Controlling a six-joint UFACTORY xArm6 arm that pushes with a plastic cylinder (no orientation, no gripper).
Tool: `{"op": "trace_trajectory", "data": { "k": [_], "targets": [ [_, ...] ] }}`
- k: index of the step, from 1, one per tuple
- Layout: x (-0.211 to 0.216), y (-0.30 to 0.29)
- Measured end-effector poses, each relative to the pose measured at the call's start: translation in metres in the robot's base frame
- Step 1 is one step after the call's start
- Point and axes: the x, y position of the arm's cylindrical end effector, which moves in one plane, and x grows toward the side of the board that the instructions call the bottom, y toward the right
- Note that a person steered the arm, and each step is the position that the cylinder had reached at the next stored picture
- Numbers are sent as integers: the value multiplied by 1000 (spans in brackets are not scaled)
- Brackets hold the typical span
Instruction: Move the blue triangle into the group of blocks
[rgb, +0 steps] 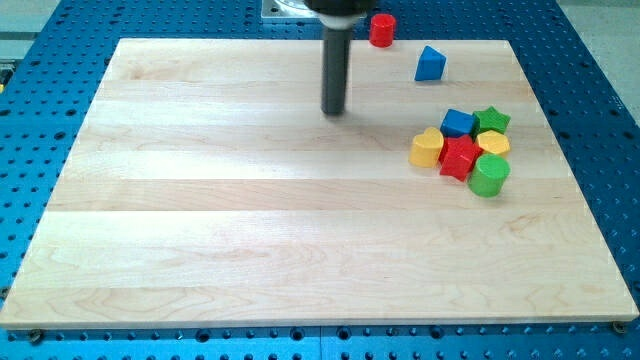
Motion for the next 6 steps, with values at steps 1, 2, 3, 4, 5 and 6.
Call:
{"op": "trace_trajectory", "data": {
  "k": [1,2,3,4,5,6],
  "targets": [
    [-54,33],
    [-72,76],
    [-70,130],
    [-48,168],
    [-40,188],
    [-48,212]
  ]
}}
